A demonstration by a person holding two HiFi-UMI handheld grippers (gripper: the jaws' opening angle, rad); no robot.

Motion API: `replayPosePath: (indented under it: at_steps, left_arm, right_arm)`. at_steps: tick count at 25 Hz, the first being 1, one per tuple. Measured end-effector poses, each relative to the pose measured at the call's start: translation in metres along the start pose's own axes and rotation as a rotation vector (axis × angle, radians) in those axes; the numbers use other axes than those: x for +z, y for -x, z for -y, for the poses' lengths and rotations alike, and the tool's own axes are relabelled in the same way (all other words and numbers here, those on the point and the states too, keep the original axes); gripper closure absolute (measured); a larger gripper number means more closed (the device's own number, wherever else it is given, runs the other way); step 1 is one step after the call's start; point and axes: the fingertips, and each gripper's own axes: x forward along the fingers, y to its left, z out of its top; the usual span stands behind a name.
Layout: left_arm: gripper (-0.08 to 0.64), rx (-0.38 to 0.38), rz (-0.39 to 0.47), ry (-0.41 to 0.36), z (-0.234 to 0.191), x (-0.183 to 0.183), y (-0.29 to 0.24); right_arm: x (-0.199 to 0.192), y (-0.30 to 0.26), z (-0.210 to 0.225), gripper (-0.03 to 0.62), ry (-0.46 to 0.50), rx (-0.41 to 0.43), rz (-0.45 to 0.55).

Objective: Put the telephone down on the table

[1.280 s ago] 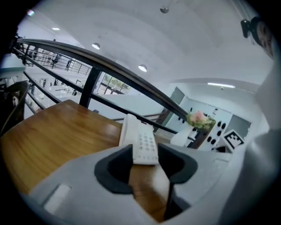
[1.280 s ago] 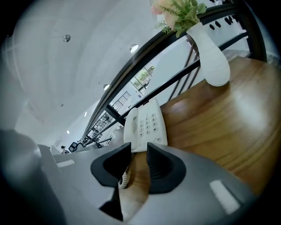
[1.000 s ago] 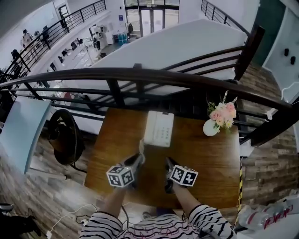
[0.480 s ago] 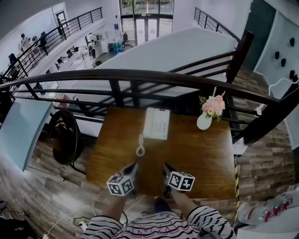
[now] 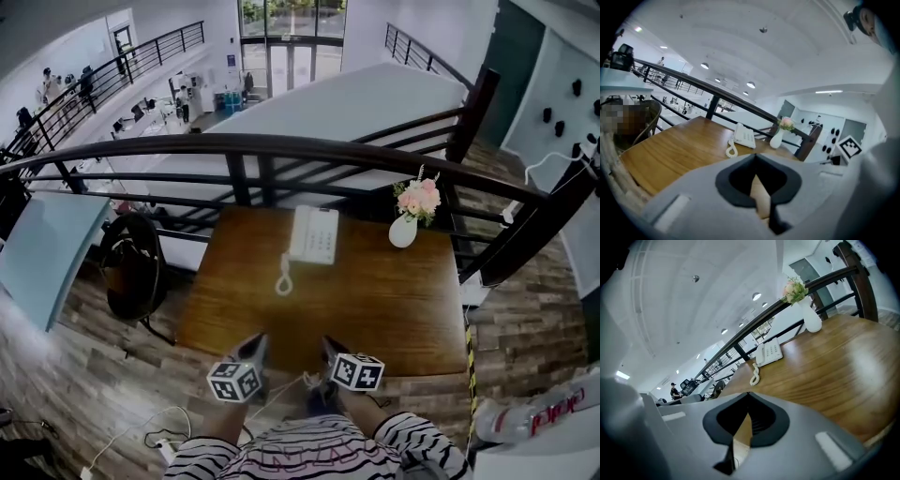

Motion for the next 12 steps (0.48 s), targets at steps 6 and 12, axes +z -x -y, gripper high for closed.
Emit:
replayPosePath:
  at_steps: [6, 12]
  left_arm:
    - [0.558, -0.013, 0.017, -0.010, 0.015, -0.014, 0.033]
    - [0.558, -0.015, 0.032, -0.007, 0.024, -0.024, 0.063]
  right_arm:
    - [-0.028, 0.023, -0.007, 0.592, 0.015, -0.001, -0.022]
    - [-0.049, 0.040, -0.015, 0.592, 0.026, 0.009, -0.037]
